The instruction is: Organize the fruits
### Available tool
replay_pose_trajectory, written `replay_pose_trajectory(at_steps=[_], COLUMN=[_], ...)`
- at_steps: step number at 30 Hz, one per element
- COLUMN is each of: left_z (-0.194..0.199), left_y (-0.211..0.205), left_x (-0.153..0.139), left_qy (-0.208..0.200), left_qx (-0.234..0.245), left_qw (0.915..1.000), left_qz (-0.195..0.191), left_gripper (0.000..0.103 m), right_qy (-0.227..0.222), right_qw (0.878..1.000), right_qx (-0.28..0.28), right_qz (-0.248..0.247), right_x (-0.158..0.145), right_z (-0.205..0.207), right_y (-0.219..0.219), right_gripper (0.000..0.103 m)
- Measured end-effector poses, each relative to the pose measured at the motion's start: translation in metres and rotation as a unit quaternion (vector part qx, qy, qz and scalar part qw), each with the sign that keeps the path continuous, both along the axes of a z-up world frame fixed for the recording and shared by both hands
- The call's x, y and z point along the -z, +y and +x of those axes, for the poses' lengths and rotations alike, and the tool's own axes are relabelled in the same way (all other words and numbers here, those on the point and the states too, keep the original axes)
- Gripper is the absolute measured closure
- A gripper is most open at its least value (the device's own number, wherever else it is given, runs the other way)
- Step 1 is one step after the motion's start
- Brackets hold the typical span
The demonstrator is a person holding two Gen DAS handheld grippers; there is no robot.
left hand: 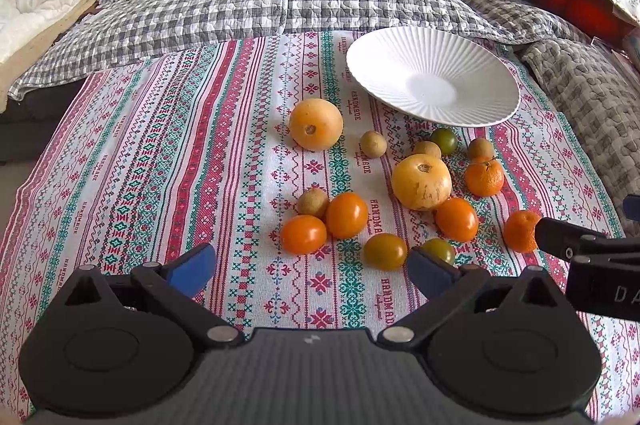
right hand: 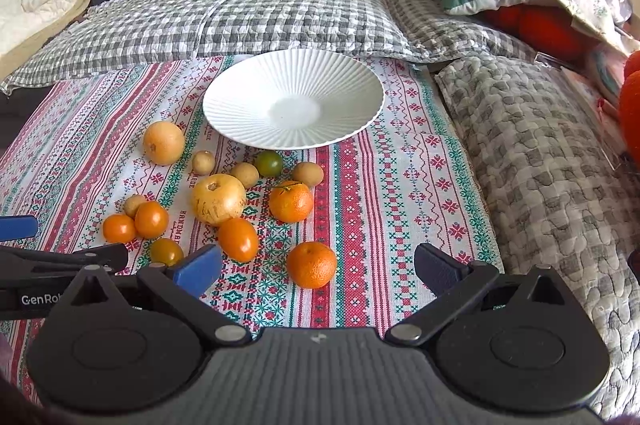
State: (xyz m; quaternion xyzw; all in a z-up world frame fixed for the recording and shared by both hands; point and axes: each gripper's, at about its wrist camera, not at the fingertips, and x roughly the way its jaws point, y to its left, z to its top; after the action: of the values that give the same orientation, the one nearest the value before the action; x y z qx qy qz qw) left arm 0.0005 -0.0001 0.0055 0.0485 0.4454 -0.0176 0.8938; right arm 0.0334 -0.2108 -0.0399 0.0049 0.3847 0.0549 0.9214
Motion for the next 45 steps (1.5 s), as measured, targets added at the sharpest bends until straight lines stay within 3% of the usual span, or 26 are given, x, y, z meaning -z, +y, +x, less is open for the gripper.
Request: replay_pose_trajectory(at_steps=[45], left_z=[0.0041], left_y=[0.0024], left_x=[-0.0014], left_qy=[-0.001], left_qx=[-0.007], left_qw=[1.0], left_qz=[0.005], left_gripper=[0.007], right_qy=[0.003], right_qw=[1.0], right_qx=[0.005], right_qz=[0.002], right_x=[-0.002], right_z=[0.002], right_y=[-0.0007], right_gripper=[0.0])
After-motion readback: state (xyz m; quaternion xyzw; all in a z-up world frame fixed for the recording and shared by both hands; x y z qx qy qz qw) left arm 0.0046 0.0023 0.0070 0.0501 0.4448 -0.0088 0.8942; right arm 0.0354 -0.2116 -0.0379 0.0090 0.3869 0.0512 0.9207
